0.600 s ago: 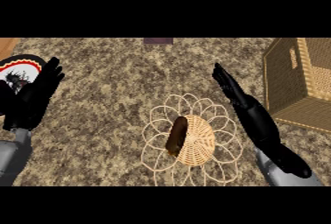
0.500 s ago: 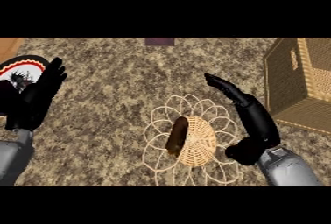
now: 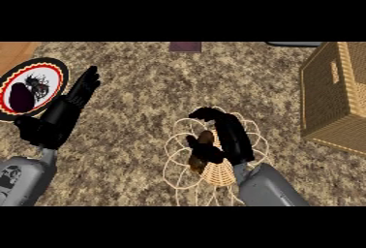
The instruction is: Pick the sweet potato from the placemat and place it in the basket
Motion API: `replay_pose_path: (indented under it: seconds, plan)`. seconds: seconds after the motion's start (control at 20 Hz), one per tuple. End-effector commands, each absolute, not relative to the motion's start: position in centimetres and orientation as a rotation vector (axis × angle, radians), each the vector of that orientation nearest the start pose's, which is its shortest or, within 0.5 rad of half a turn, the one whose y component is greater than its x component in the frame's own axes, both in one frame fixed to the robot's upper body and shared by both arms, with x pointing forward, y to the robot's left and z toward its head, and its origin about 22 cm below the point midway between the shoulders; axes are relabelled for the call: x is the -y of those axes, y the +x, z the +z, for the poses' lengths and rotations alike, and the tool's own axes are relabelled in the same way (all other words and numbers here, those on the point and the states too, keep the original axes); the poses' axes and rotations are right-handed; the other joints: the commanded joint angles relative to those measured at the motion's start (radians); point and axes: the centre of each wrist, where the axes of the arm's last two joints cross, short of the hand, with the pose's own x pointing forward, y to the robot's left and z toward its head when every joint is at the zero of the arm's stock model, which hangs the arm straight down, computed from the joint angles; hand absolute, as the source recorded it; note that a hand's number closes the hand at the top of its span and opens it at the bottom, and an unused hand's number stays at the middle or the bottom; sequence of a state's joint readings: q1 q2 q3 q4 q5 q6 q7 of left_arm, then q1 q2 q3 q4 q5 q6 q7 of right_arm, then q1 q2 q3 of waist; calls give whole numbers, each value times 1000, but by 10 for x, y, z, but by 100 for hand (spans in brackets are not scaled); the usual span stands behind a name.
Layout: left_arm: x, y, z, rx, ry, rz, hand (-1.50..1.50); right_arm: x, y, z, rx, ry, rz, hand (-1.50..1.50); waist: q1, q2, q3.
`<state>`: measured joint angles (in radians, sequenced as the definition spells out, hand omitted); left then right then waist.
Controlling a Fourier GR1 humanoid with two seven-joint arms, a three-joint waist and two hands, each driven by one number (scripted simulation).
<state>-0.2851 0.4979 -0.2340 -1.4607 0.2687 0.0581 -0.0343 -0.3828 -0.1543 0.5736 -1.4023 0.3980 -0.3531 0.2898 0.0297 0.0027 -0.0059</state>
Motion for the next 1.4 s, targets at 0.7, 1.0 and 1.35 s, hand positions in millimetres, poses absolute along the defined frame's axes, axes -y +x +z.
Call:
replay_pose_path:
  seconds: [0.7,1.0,1.35]
  plan:
    - [-249,291,54,1665,-1,-422,0,-10,332,83,924,-1406,1090,-150,19,-24,-3]
    - [-253,291,53,1679,3,-433,0,-13,342,112,625,-1245,1166,-150,39,-17,0]
    - [-251,292,52,1677,-8,-429,0,-33,346,167,604,-1174,1161,-150,28,-21,0]
